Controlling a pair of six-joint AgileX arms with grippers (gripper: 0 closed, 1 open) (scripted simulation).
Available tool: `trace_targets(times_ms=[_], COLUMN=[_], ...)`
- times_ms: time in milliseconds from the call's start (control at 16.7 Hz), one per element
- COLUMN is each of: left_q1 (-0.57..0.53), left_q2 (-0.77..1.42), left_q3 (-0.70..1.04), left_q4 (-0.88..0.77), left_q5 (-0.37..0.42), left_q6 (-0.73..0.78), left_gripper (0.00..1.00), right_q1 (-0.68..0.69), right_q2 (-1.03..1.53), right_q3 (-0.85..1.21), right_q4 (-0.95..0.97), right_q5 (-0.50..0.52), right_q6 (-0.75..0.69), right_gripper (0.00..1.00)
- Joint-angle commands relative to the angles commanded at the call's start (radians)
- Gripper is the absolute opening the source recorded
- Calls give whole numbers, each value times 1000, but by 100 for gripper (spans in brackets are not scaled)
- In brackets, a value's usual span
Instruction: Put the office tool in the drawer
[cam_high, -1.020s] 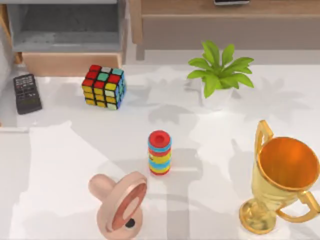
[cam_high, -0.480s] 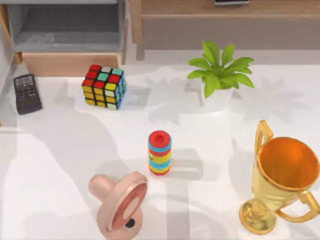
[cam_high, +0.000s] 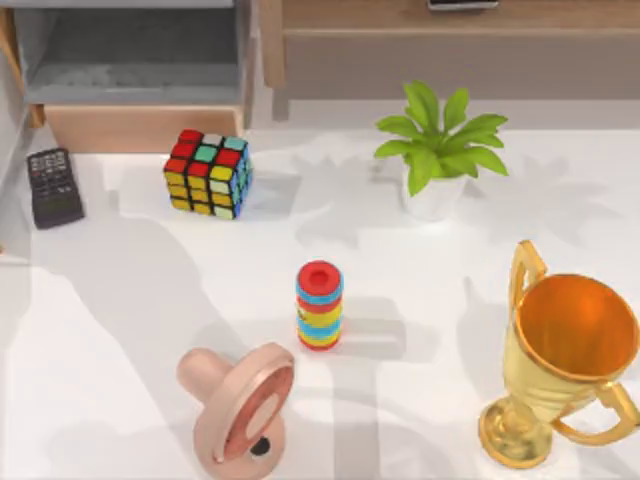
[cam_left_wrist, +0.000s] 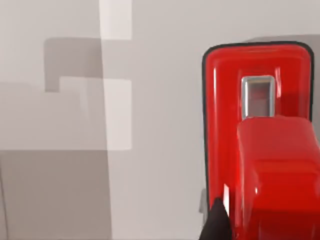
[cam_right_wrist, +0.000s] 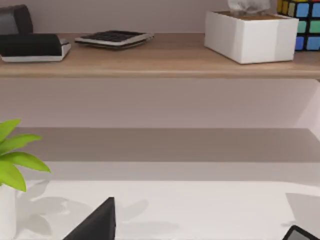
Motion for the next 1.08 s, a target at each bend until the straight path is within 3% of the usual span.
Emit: trace_targets(times_ms=[720, 1080], left_q1=[32, 22], left_q2=[-285, -197], left_q3=[137, 86], left_q4=[170, 140], left_q5=[-85, -44], left_q6=[64, 47], left_gripper=[0, 0], right_q1=[0, 0], right_q2=[0, 0], right_q3=[0, 0], right_q4=[0, 0], right_q5=[0, 0], right_q6=[0, 0], right_gripper=[100, 100])
